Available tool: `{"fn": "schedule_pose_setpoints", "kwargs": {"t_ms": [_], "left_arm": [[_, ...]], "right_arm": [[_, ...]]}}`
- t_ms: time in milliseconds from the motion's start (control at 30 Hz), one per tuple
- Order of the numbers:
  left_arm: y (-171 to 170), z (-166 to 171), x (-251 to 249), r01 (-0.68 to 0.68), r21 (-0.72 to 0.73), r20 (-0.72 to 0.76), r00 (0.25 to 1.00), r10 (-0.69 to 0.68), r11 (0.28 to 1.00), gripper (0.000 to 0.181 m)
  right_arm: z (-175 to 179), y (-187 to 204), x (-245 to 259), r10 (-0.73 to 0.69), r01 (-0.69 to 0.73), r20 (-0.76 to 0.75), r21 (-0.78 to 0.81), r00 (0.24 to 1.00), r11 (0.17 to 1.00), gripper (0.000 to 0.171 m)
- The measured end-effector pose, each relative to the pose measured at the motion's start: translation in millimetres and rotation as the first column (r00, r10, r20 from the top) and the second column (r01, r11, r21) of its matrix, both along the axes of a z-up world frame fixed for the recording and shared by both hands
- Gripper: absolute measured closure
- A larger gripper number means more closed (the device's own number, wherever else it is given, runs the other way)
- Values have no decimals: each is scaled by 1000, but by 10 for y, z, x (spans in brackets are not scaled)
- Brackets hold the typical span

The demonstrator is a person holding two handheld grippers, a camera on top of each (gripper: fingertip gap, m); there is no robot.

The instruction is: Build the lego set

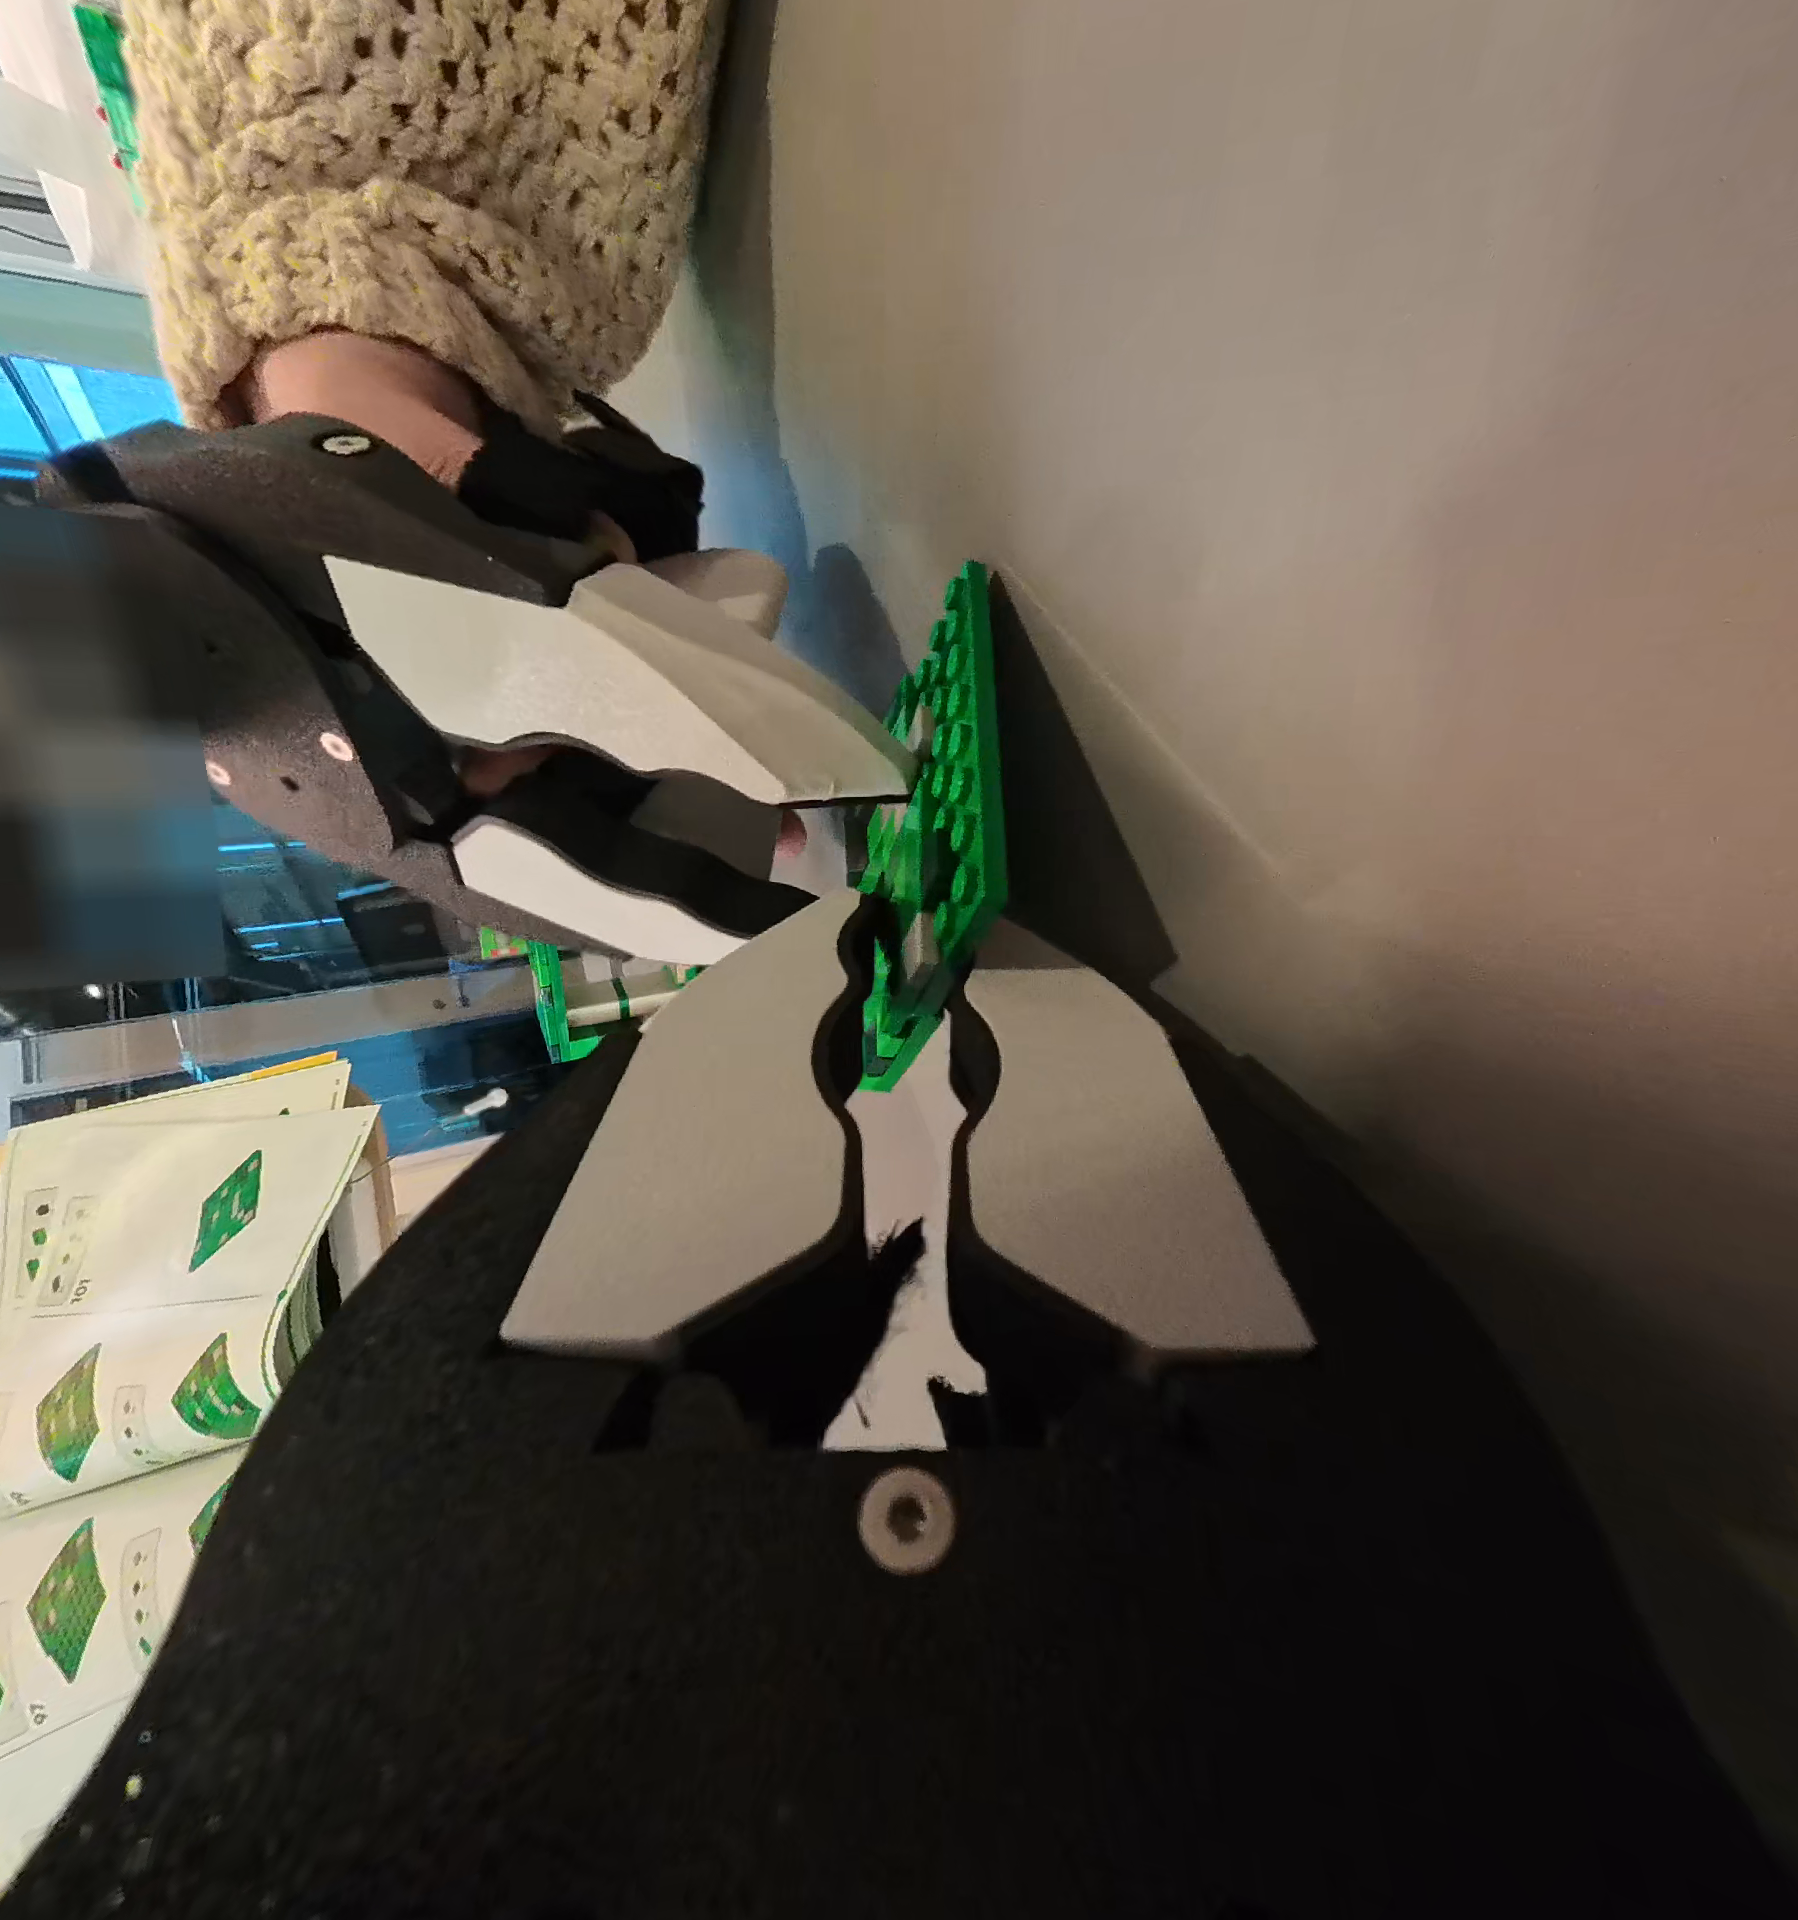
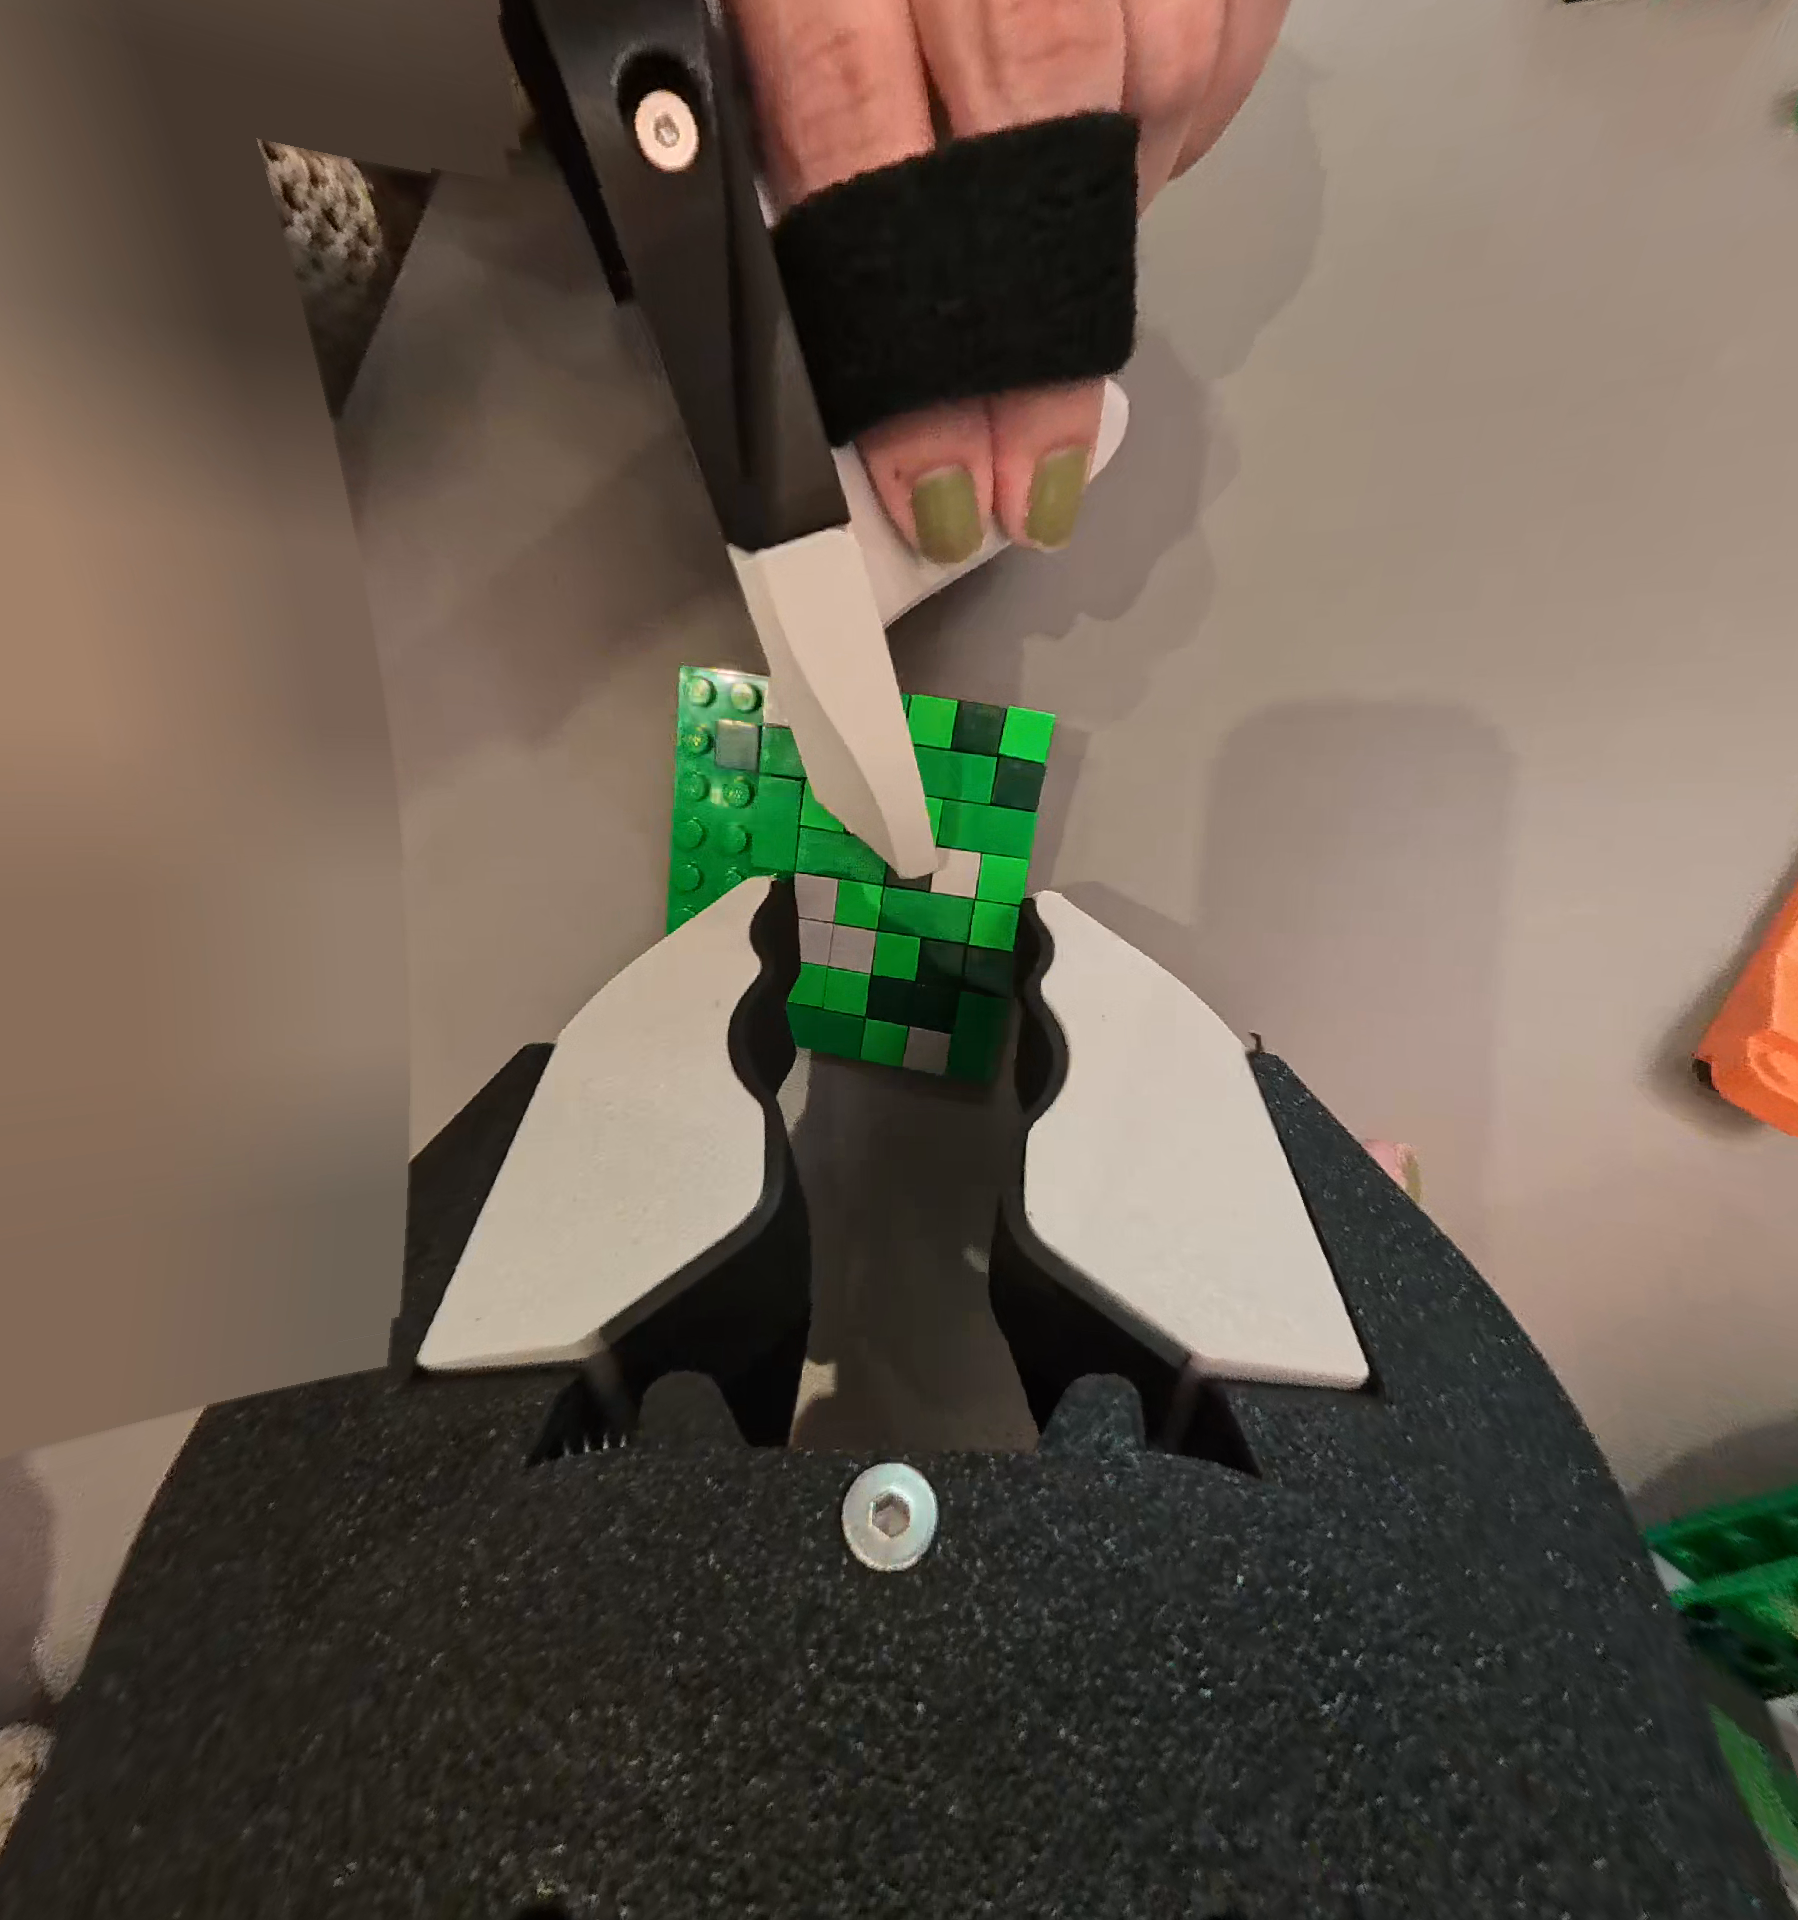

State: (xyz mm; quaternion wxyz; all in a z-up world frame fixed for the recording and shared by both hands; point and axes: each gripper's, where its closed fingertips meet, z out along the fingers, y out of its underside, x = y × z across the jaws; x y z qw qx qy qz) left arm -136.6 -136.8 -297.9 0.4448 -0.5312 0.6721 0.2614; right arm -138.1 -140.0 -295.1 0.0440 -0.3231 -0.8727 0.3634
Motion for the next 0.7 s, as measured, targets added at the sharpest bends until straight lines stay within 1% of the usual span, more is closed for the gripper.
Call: {"fn": "schedule_pose_setpoints", "kwargs": {"t_ms": [67,133,167,200,233,300,467,700], "left_arm": [[7,6,5,11,39,4,1000,-11,999,168],[35,106,15,17,156,2,1000,-18,988,149],[24,105,19,34,183,-25,999,-30,983,154],[1,53,20,51,176,-65,997,-40,983,168],[-13,20,17,54,169,-90,995,-40,984,174],[-14,14,12,49,165,-78,996,-36,985,174],[-14,5,17,55,162,-73,996,-44,985,175],[-1,5,19,62,168,-71,996,-50,984,175]], "right_arm": [[-10,-11,7,-15,15,-16,-9,1000,1000,131],[-16,-17,16,-26,25,-26,-10,999,1000,131],[-20,-28,19,-29,29,-26,-12,999,1000,131],[-24,-42,22,-27,27,-29,-11,999,1000,131],[-31,-52,25,-28,28,-34,-6,999,1000,131],[-36,-62,36,-35,35,-38,8,999,999,131],[-54,-73,71,-66,67,21,-45,998,997,131],[-58,-50,79,-41,46,61,-71,997,996,132]]}}
